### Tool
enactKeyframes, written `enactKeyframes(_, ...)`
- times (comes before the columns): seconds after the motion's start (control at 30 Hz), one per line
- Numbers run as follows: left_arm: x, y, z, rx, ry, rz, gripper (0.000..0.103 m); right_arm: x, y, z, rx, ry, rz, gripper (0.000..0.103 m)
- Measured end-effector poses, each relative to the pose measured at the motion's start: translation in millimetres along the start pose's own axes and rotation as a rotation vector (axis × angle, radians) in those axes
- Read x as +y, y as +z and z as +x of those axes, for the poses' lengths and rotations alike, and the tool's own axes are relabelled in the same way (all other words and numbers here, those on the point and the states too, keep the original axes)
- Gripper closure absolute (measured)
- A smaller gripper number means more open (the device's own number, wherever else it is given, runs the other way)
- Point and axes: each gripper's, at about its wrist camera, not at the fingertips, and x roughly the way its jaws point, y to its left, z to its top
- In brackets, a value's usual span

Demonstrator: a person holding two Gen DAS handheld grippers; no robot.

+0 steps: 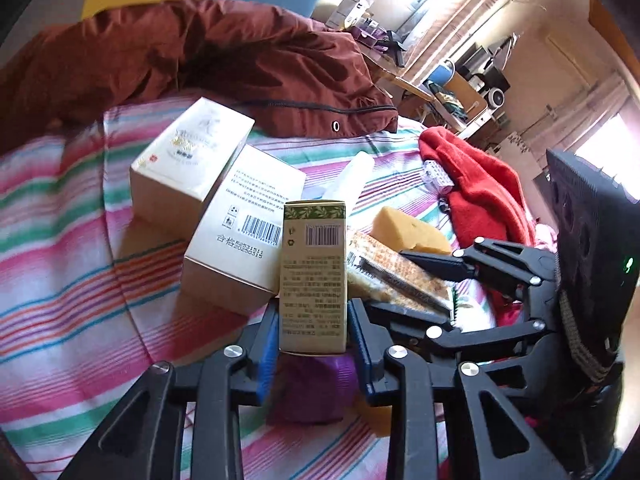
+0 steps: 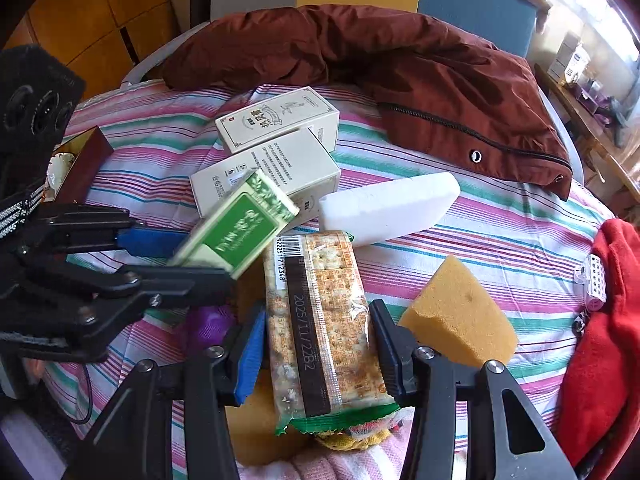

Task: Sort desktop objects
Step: 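Grasp the cracker pack with the right tool while the left tool grasps the small green-label box, then carry both items to the gold tray and release them inside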

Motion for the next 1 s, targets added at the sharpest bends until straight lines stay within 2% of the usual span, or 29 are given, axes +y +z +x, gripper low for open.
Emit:
enactKeyframes(0.23,-3,-10,-33,-0.057,-0.005,0.014,0.073,-12,1,-11,-0.058,0.0,0.043,0.053)
enactKeyframes(0.4,0,-30,-75,-0.11,0.03,0.025,0.073,-18,1,-19,-0.094,0.001,0.074,0.053)
enactKeyframes(0.53,12,-54,-117,-0.156,0.086,0.014,0.073,-14,2,-24,-0.128,0.002,0.069,0.053)
enactKeyframes(0.8,83,-107,-209,-0.255,0.241,-0.107,0.073,-7,7,-55,-0.213,0.021,0.138,0.053)
enactKeyframes(1.0,154,-162,-262,-0.288,0.392,-0.255,0.073,56,25,-85,-0.268,0.058,0.044,0.053)
